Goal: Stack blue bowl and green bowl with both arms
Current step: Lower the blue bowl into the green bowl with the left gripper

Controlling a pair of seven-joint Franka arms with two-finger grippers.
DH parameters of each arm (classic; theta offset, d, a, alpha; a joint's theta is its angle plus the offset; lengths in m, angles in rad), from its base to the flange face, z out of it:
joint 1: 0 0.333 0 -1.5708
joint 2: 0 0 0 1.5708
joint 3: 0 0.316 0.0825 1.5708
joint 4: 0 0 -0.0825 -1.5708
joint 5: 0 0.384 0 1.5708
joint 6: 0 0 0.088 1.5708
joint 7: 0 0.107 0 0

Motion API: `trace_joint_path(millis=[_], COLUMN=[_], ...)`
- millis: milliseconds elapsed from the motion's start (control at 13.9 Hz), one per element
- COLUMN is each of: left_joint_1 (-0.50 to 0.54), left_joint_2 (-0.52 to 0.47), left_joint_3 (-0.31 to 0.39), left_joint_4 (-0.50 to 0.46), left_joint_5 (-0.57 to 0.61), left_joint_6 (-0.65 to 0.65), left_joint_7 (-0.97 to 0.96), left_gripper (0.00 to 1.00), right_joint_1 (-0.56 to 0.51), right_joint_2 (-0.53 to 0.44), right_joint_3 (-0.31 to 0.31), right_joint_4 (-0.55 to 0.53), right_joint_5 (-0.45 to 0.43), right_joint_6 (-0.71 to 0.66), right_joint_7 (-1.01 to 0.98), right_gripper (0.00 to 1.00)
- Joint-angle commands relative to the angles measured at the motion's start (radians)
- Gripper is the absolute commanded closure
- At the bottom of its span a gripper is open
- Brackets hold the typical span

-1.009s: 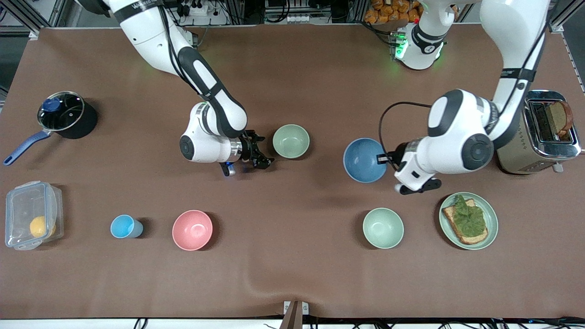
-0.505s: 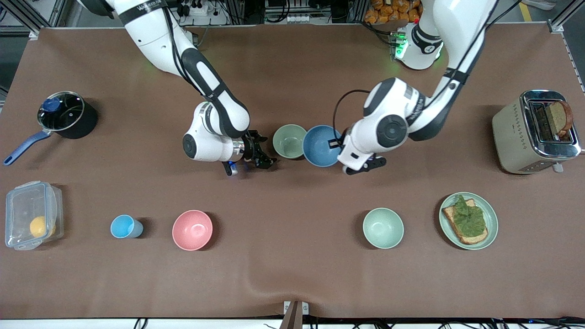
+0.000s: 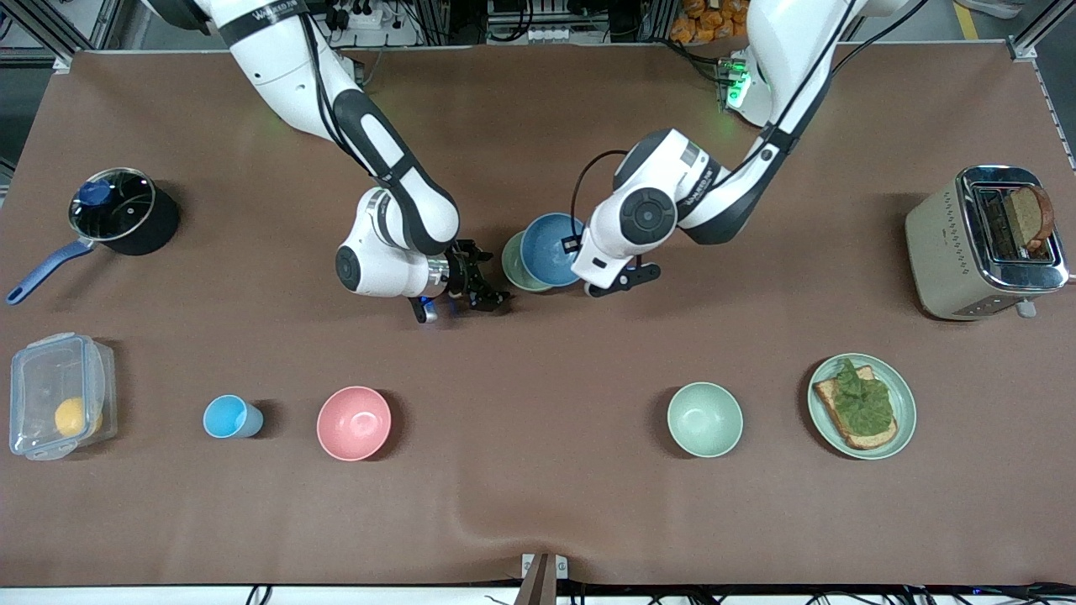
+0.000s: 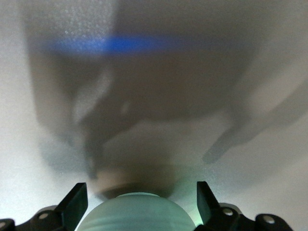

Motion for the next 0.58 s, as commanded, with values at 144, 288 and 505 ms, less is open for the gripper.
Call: trace_joint_path(millis=[144,288,505], left_joint_1=[-0.044,-0.049,-0.055], left_joint_2=[0.046,0.058,0.087], left_joint_3=[0.006,0.006,0.008], left_joint_4=[0.011,0.016,0.045], left_joint_5=[0.021,0.021,0.021], left_joint_6=[0.070,0.079,0.083], left_joint_7=[-0.056,-0.056,-0.061], left_gripper=[1.00,1.00,0.99], right_joint_1=[0.006,0.005,0.006], right_joint_2=[0.006,0.006,0.006], right_joint_3=[0.003,0.003,0.003], right_joint_4=[0.000,0.000,0.000], right_joint_5=[0.036,0.034,0.034], right_joint_6=[0.019,0.020,0.022], right_joint_7=[-0.026,-0.026,-0.026], right_gripper=[0.00,0.00,0.00])
